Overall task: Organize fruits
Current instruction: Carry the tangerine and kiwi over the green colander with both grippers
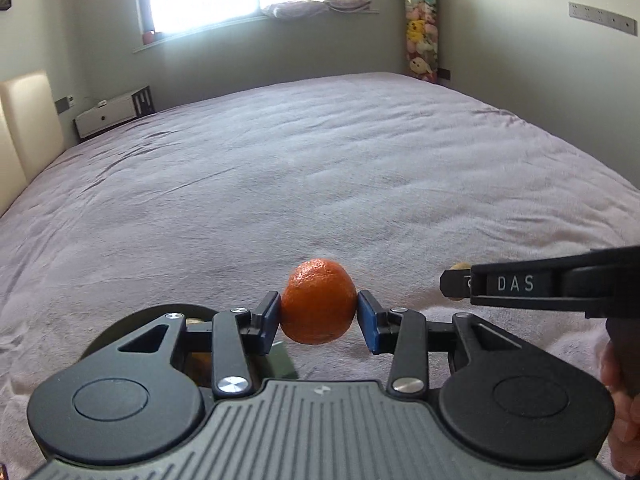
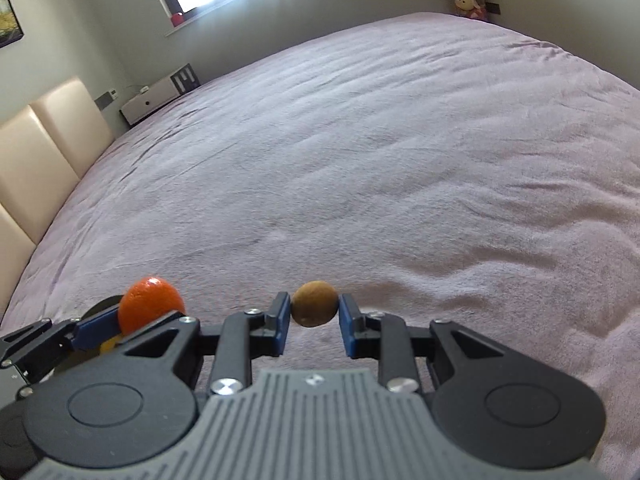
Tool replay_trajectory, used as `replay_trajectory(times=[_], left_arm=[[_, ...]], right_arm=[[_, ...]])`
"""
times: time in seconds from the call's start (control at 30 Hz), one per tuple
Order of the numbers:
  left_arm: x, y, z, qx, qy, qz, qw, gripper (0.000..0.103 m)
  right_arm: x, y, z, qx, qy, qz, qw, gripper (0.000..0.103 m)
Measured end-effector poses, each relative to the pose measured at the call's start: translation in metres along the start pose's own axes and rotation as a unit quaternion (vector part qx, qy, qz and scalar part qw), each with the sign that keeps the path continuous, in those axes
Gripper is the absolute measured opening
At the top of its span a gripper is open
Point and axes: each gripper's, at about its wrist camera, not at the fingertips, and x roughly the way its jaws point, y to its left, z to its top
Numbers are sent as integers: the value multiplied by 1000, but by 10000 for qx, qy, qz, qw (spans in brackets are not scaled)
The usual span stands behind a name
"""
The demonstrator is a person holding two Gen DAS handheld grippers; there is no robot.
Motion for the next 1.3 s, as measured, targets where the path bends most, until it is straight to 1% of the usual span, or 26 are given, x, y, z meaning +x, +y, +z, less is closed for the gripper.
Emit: replay_trajectory(times=[0.17,0.33,0.47,0.7,0.87,1.0,1.17,1.3], left_arm=[[-23,21,2,-257,21,156,9995,47],[-38,40,1,-534,46,141,9985,47],[-49,56,-2,-712,89,213,9972,47],[-63,96,-11,-1281,253,207,9912,47],[-63,124,-25,-1726,472,228,9836,47],[-56,145,-35,-2122,767,241,9739,47],[-47,161,-45,-2460,1108,202,9627,47],[-37,170,-53,-2701,1353,63,9533,47]], right_arm=[[-15,29,-2,-362,-68,257,9990,23],[-25,56,-5,-739,-184,483,9959,23],[-29,73,-7,-904,-205,671,9934,23],[-29,107,-16,-1263,-95,1015,9867,23],[-25,130,-32,-1811,32,1212,9760,23],[-17,141,-42,-2172,177,1285,9675,23],[-5,151,-49,-2389,372,1355,9608,23],[8,161,-55,-2542,522,1389,9557,23]])
